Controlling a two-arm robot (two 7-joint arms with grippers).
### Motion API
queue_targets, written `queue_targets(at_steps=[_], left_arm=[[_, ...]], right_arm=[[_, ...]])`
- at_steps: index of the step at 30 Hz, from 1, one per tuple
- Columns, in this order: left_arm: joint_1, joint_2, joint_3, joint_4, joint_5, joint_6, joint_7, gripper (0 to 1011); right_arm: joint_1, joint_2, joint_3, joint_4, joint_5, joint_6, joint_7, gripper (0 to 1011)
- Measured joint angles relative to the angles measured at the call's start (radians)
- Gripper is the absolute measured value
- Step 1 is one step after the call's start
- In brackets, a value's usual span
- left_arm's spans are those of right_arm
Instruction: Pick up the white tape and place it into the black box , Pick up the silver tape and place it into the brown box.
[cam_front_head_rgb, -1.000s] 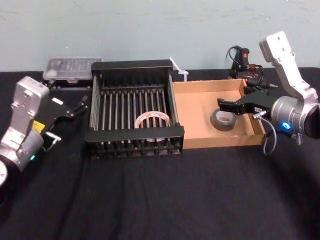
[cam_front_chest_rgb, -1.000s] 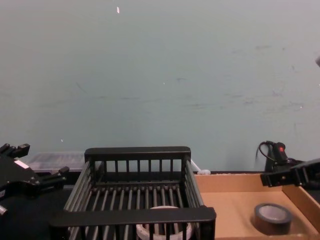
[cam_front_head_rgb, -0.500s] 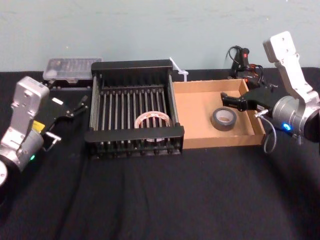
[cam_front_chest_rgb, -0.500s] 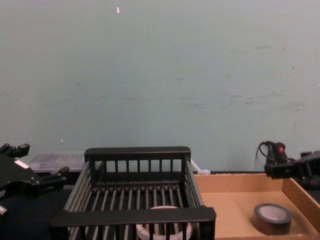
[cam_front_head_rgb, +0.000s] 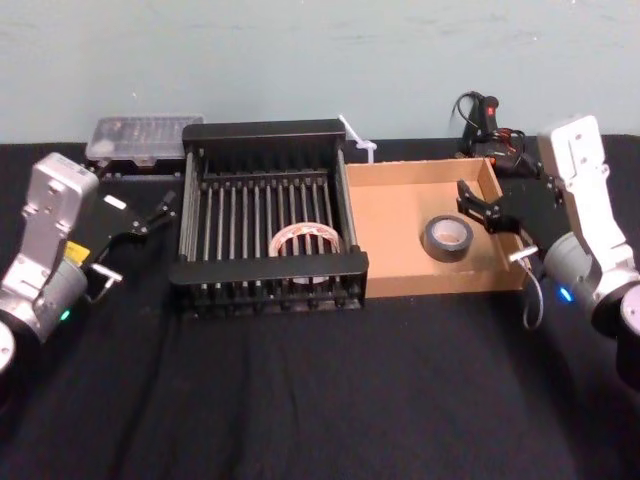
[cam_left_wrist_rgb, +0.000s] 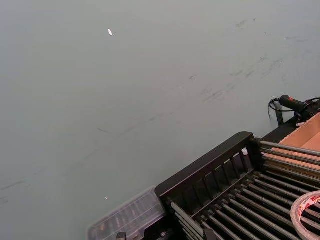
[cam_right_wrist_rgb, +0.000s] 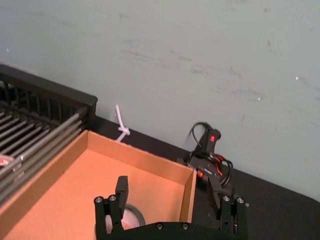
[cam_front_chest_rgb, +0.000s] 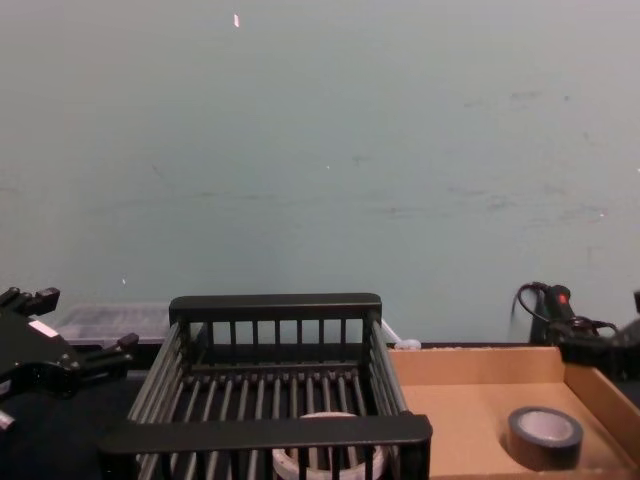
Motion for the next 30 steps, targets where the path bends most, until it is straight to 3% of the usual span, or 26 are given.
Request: queue_targets(at_steps=[10, 30], left_arm=[[0.000, 0.000, 0.000, 0.000, 0.000, 0.000, 0.000, 1001], [0.000, 0.000, 0.000, 0.000, 0.000, 0.000, 0.000, 1001]], right_arm=[[-0.041, -0.022, 0.023, 0.033, -0.030, -0.030, -0.015, 1002], [-0.040, -0.021, 0.020, 0.032, -0.031, -0.031, -0.015, 1002]])
